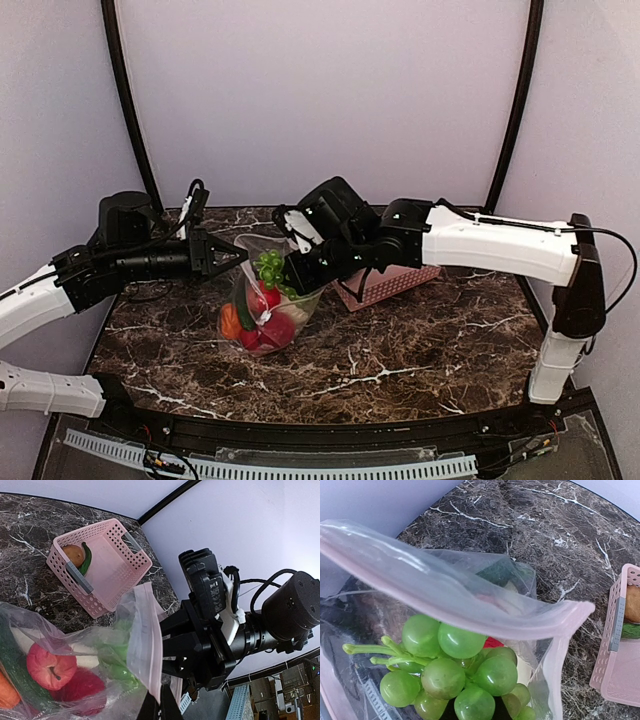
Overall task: Place the food in the zip-top bag and seal the zipper
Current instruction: Place the fake fruit in the zipper food storage bag.
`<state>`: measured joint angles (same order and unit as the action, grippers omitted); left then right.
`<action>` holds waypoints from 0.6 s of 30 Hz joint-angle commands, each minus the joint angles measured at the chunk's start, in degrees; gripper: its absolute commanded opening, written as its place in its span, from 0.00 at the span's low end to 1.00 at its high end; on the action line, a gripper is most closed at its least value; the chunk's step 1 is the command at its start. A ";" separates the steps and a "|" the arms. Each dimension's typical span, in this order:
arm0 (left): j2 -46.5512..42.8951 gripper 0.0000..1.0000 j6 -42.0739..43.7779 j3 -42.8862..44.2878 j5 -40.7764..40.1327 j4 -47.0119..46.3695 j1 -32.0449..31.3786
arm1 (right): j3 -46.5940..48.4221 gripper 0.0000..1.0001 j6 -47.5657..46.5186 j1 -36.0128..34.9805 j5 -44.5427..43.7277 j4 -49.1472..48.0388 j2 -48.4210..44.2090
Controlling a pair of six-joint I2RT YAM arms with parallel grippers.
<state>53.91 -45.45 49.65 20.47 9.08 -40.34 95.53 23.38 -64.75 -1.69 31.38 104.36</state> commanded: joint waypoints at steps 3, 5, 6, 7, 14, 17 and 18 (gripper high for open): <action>-1.72 0.01 0.28 -0.19 0.10 0.05 0.30 | 3.68 0.11 1.80 -0.54 -5.08 3.46 2.13; -1.84 0.01 0.35 -0.17 0.10 0.16 0.34 | 4.15 0.19 1.84 -0.49 -5.52 3.82 2.25; -1.81 0.01 0.36 -0.17 0.10 0.22 0.34 | 4.34 0.23 1.81 -0.54 -5.69 3.93 2.25; -1.86 0.01 0.36 -0.17 0.03 0.27 0.30 | 4.46 0.28 1.78 -0.51 -5.77 3.97 2.26; -1.97 0.01 0.37 -0.17 -0.06 0.37 0.30 | 4.63 0.42 1.43 -0.54 -5.88 4.20 1.76; -1.92 0.01 0.36 -0.18 -0.08 0.36 0.28 | 4.66 0.47 1.25 -0.55 -5.83 4.17 1.55; -1.93 0.01 0.41 -0.17 -0.08 0.38 0.32 | 4.67 0.50 1.09 -0.53 -5.74 4.19 1.49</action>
<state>53.54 -45.45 49.65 20.40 9.30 -40.34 98.70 24.56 -64.82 -6.31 35.48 106.08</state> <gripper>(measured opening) 0.008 0.465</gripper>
